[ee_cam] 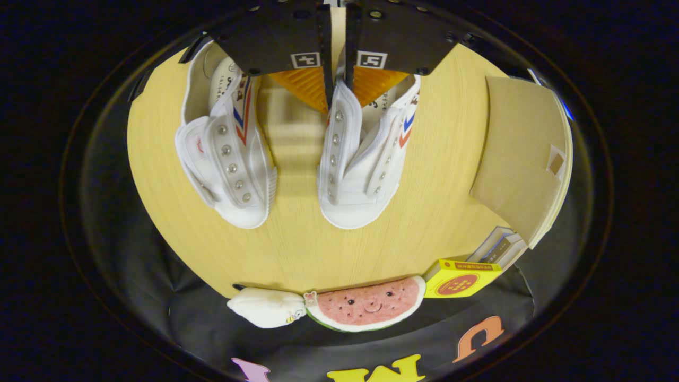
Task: Open the storage box then place both shoes into the box .Put the left shoe in first, then the right shoe, with the right side of both shoes facing outward in a uniform manner.
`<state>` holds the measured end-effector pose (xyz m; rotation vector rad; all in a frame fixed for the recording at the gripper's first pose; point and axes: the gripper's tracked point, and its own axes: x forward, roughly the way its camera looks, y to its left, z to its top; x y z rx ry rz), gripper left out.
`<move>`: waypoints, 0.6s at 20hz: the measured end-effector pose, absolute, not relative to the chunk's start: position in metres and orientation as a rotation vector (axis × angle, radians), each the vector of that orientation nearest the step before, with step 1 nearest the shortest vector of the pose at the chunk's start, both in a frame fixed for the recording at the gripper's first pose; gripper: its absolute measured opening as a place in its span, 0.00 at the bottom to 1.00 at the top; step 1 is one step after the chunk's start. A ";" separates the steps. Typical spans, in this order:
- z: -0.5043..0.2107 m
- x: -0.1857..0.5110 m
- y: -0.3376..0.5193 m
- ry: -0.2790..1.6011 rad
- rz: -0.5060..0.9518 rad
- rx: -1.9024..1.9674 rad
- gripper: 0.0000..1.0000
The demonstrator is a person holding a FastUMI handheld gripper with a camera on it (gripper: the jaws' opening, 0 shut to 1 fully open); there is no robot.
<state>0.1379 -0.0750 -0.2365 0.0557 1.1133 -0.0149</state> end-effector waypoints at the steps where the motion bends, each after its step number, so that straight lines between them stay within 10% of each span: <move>1: -0.236 0.138 -0.075 1.117 -0.024 0.063 0.01; 12: -0.195 0.126 -0.074 1.113 0.005 0.322 0.00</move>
